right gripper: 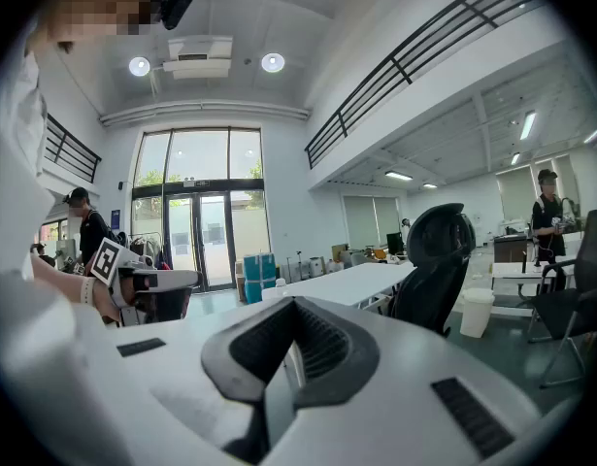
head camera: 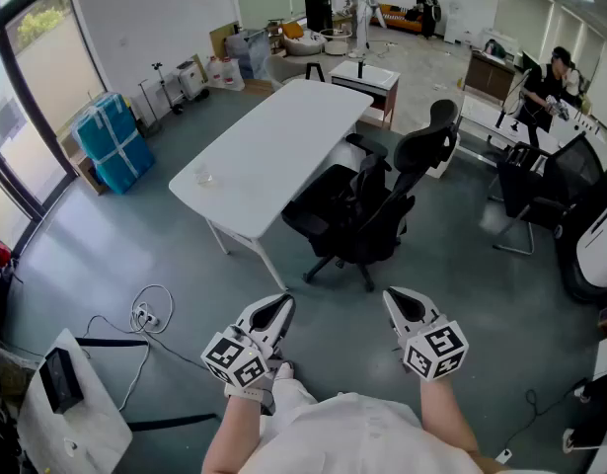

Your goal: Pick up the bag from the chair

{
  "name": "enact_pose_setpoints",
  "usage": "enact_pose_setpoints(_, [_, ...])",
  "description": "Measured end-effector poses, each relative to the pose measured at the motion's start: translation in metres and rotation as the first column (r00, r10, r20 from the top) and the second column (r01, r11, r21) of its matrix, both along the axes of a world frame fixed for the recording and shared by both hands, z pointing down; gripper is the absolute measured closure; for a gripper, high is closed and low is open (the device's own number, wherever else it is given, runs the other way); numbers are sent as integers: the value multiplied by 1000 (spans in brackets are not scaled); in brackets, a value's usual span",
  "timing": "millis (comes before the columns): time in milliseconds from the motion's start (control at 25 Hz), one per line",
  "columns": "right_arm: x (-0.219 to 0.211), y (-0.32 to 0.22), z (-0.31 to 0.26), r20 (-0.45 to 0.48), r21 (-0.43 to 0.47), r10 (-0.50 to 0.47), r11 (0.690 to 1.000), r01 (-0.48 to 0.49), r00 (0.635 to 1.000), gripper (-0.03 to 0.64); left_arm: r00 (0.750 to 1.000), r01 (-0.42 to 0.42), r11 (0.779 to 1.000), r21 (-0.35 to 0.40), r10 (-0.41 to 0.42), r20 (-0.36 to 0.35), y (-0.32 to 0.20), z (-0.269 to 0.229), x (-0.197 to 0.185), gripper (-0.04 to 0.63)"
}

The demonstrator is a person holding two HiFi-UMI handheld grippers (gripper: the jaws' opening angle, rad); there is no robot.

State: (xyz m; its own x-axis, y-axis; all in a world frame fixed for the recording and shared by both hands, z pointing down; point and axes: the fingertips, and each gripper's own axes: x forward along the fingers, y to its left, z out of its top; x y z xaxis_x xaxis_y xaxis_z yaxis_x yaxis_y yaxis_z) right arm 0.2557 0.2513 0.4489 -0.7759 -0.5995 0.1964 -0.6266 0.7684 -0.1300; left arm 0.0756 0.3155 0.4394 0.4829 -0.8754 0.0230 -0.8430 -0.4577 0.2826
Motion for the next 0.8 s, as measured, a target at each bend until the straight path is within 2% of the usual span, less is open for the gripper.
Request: enact_pose_setpoints(800, [-8,-14,-3,16,-6,-3,1000,3,1000,598,1000,0,1000,-6,0,-2,-12,-2,-8,555])
